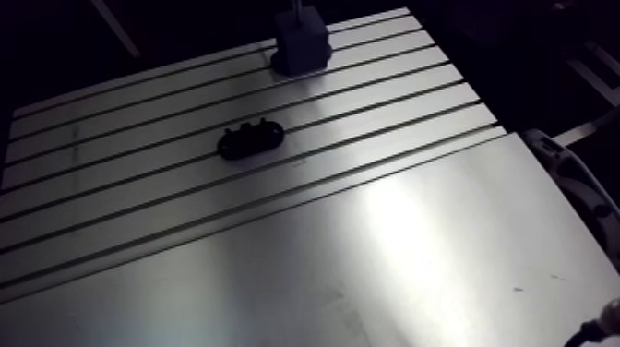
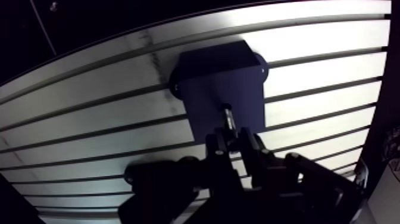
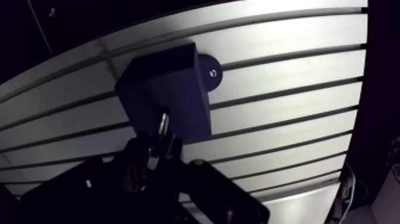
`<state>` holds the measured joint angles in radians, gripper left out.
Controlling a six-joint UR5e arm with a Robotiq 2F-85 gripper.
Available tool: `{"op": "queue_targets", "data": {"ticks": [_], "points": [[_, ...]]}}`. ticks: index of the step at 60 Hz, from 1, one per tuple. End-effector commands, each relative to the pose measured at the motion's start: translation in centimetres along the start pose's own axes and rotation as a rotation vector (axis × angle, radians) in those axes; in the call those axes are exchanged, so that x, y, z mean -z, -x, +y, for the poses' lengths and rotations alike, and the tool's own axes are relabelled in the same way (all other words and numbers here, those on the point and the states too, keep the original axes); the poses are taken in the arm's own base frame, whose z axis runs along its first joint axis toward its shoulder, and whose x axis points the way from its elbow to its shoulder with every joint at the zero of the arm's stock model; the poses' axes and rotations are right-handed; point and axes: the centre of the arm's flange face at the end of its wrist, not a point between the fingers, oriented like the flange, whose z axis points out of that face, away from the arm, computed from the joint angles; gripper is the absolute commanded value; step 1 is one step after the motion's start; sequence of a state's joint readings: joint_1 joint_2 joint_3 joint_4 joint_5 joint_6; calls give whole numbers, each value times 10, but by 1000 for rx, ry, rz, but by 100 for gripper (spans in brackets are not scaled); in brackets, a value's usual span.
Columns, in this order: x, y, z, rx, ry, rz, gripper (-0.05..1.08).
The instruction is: Pick up the M10 bolt and insert it into the hole until fully seated.
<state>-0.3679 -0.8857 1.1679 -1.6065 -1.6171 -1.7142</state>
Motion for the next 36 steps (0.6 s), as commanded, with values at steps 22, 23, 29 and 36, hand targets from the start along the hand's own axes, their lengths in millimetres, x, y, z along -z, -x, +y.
{"op": "queue_targets", "data": {"ticks": [22,23,29,36], "points": [[-1,-1,-1,1,-3,2,108],[-1,-1,-1,1,-4,2,108],[-1,-1,-1,1,-4,2,108],[-1,-1,0,0,-4,2,108]]}}
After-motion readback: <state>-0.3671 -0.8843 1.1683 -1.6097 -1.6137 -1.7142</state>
